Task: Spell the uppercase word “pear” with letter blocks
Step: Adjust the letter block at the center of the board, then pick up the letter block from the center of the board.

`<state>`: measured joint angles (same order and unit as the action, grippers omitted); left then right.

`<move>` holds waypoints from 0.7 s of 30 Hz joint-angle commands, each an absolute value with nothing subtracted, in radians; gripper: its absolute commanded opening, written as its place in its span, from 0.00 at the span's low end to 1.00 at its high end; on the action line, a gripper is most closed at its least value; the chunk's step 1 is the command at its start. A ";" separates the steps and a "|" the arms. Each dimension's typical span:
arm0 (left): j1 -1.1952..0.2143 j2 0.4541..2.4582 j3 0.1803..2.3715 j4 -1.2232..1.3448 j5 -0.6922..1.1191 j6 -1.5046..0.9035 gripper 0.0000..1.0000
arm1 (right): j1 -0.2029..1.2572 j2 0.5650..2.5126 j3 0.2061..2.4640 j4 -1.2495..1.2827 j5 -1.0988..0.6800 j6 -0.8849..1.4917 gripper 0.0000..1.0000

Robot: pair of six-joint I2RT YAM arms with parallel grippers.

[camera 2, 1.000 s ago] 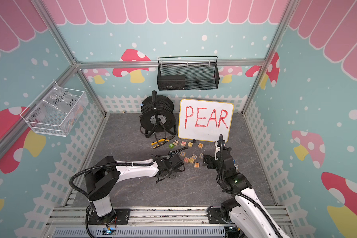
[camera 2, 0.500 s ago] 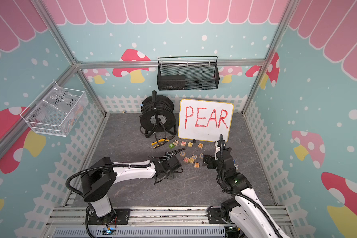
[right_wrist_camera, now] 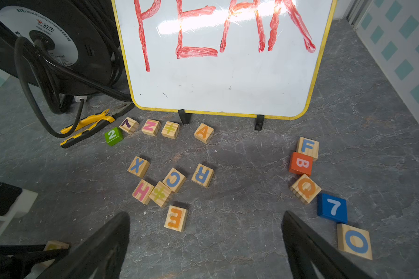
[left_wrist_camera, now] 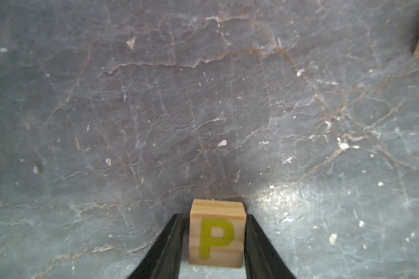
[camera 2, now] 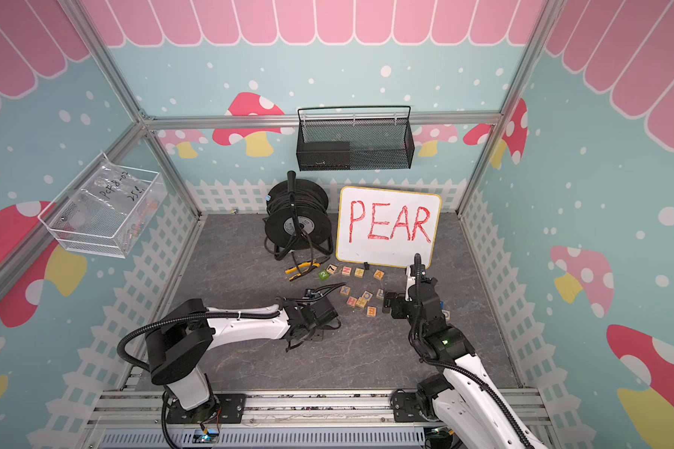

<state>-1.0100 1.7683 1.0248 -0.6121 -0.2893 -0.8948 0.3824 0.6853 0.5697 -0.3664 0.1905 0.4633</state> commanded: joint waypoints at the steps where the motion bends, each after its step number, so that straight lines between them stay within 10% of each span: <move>1: -1.007 1.745 1.006 -0.655 -0.291 -0.923 0.51 | 0.390 0.687 0.579 -0.352 0.191 0.451 0.99; 21: -1.002 1.423 1.043 -0.573 -0.401 -0.568 0.76 | 0.390 0.767 0.583 -0.322 0.196 0.526 0.99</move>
<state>-1.0096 1.4818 1.0237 -0.6083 -0.3603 -0.6785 0.3824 0.7536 0.5697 -0.3393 0.1909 0.4950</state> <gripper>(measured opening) 0.748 0.991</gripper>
